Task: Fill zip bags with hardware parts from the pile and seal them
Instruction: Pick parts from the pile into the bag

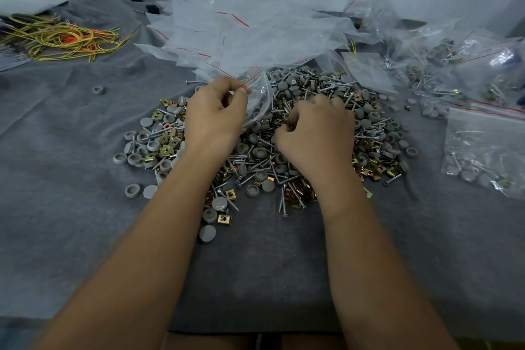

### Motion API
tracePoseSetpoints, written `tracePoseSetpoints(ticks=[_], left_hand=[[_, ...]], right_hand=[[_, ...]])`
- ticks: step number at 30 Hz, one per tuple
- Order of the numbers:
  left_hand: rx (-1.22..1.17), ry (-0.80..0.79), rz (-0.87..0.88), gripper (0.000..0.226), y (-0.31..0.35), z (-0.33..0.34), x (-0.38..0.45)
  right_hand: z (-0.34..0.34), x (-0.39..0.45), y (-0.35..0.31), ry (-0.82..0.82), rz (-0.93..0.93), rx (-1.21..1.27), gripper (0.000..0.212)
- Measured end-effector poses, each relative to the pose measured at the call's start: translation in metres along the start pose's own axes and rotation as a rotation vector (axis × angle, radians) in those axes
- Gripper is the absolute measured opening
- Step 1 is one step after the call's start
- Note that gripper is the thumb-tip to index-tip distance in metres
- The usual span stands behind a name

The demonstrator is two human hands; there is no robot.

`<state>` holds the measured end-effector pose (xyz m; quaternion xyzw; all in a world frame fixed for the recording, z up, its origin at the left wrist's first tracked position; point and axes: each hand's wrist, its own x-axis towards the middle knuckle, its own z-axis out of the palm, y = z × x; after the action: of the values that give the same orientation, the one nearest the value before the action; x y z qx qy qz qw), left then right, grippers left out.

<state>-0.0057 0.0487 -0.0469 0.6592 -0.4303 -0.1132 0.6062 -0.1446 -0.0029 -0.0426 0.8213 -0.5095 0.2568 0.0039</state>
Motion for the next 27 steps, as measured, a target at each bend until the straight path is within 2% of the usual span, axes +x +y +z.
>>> tracePoseSetpoints(ticks=[16, 21, 27], left_hand=[[0.005, -0.020, 0.012, 0.022, 0.0006, 0.0002, -0.0002], [-0.003, -0.021, 0.007, 0.022, 0.0017, 0.0006, -0.0010], [0.007, -0.033, 0.006, 0.022, 0.0019, 0.0004, -0.0015]], right_hand=[[0.0000, -0.0002, 0.0000, -0.030, -0.001, -0.033, 0.021], [-0.0030, 0.0008, -0.0025, 0.001, -0.040, 0.109, 0.009], [-0.0061, 0.0017, -0.0065, 0.120, 0.035, 0.490, 0.005]])
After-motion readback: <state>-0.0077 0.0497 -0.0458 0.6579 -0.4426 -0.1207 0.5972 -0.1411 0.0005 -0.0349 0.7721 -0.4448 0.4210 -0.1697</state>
